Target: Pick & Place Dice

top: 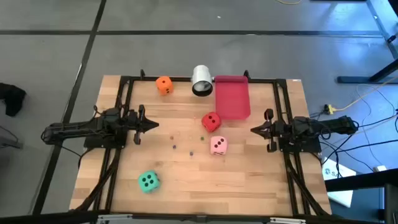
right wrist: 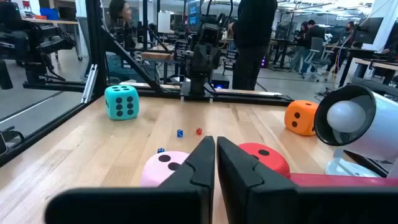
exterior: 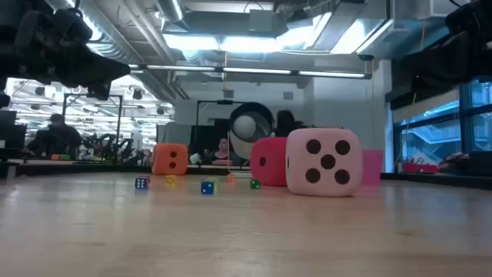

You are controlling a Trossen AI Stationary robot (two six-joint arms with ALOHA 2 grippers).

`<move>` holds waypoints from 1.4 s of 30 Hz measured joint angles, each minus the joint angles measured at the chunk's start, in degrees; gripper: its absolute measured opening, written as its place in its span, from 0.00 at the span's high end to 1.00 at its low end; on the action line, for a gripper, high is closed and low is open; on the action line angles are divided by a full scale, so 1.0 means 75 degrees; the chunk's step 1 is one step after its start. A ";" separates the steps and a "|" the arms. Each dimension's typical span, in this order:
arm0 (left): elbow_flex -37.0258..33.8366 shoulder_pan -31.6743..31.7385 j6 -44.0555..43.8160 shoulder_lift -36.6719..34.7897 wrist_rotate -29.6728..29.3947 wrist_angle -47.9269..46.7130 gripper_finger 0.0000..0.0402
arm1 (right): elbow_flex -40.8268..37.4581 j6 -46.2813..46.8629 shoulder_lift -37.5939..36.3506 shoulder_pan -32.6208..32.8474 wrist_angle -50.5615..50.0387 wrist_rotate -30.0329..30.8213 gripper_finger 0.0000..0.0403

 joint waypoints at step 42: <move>0.0003 0.0000 0.0000 -0.0001 0.0002 0.0000 0.97 | 0.0001 0.0000 0.0000 0.0000 0.0000 0.0000 0.95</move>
